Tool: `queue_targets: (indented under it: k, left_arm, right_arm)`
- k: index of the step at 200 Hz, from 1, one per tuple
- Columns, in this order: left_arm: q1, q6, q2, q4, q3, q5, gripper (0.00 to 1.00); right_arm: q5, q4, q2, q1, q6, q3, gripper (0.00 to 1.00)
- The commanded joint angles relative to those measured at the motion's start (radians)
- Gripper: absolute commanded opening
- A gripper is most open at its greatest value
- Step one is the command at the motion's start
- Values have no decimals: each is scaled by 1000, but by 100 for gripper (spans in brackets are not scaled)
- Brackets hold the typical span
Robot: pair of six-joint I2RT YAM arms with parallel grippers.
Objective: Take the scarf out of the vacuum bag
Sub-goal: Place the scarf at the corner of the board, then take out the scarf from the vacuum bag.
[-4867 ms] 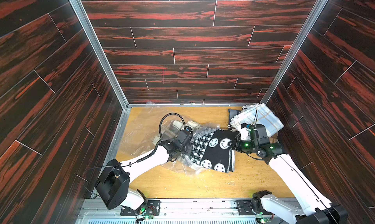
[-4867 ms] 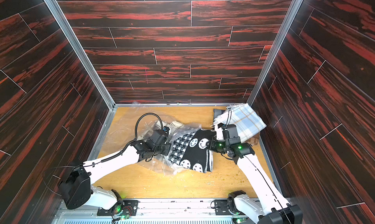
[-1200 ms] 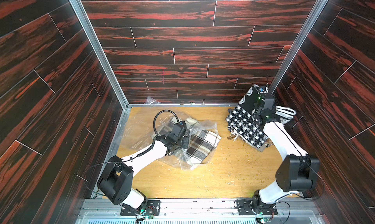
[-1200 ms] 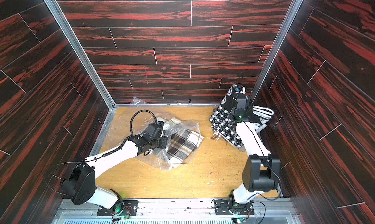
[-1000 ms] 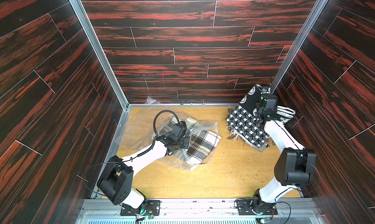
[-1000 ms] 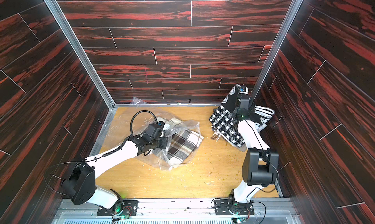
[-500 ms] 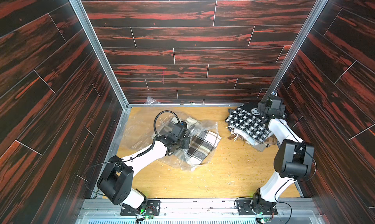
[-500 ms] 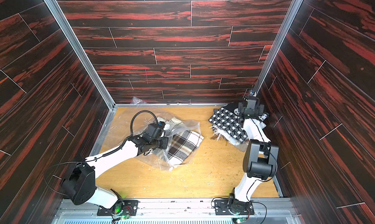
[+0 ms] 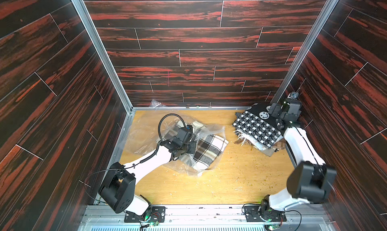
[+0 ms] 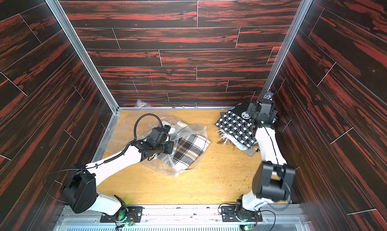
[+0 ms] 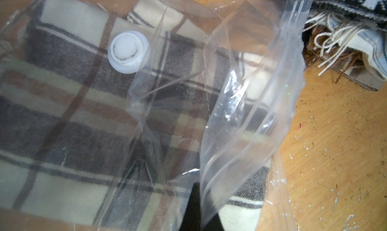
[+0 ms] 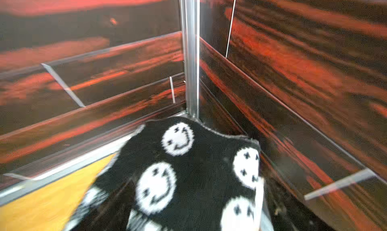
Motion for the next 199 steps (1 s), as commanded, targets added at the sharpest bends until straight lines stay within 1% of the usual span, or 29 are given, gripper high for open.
queue_targets:
  k: [1,24,48,80,97,114,122,135,164,199]
  left_arm:
    - [-10,8,-36,-50,49,-17,0]
    - [-22,10,-50,-95,87,-42,0]
    - [-39,4,-66,-133,116,-62,0]
    - [-83,0,-74,-183,156,-105,0]
    - [-108,-7,-82,-200,168,-126,0]
    - [-129,-14,-96,-208,171,-145,0]
    - [-139,-17,-102,-211,170,-155,0]
    - [-151,-20,-107,-217,172,-164,0]
    - [-166,-21,-95,-219,175,-162,0]
    - [-188,-24,-76,-205,185,-158,0]
  right_arm:
    - [-31,-114,-108,53,123,-41,98]
    - [-97,-210,-216,91,203,-82,98]
    - [-237,-296,-326,124,246,-121,98]
    - [-362,-416,-452,245,260,-133,97]
    - [-457,-468,-506,294,313,-149,97]
    - [-580,-488,-555,310,384,-204,97]
    - [-634,-478,-581,315,414,-247,92]
    - [-713,-448,-625,325,458,-332,92]
    - [-747,-352,-690,402,546,-516,92]
    - [-745,-261,-681,523,656,-665,92]
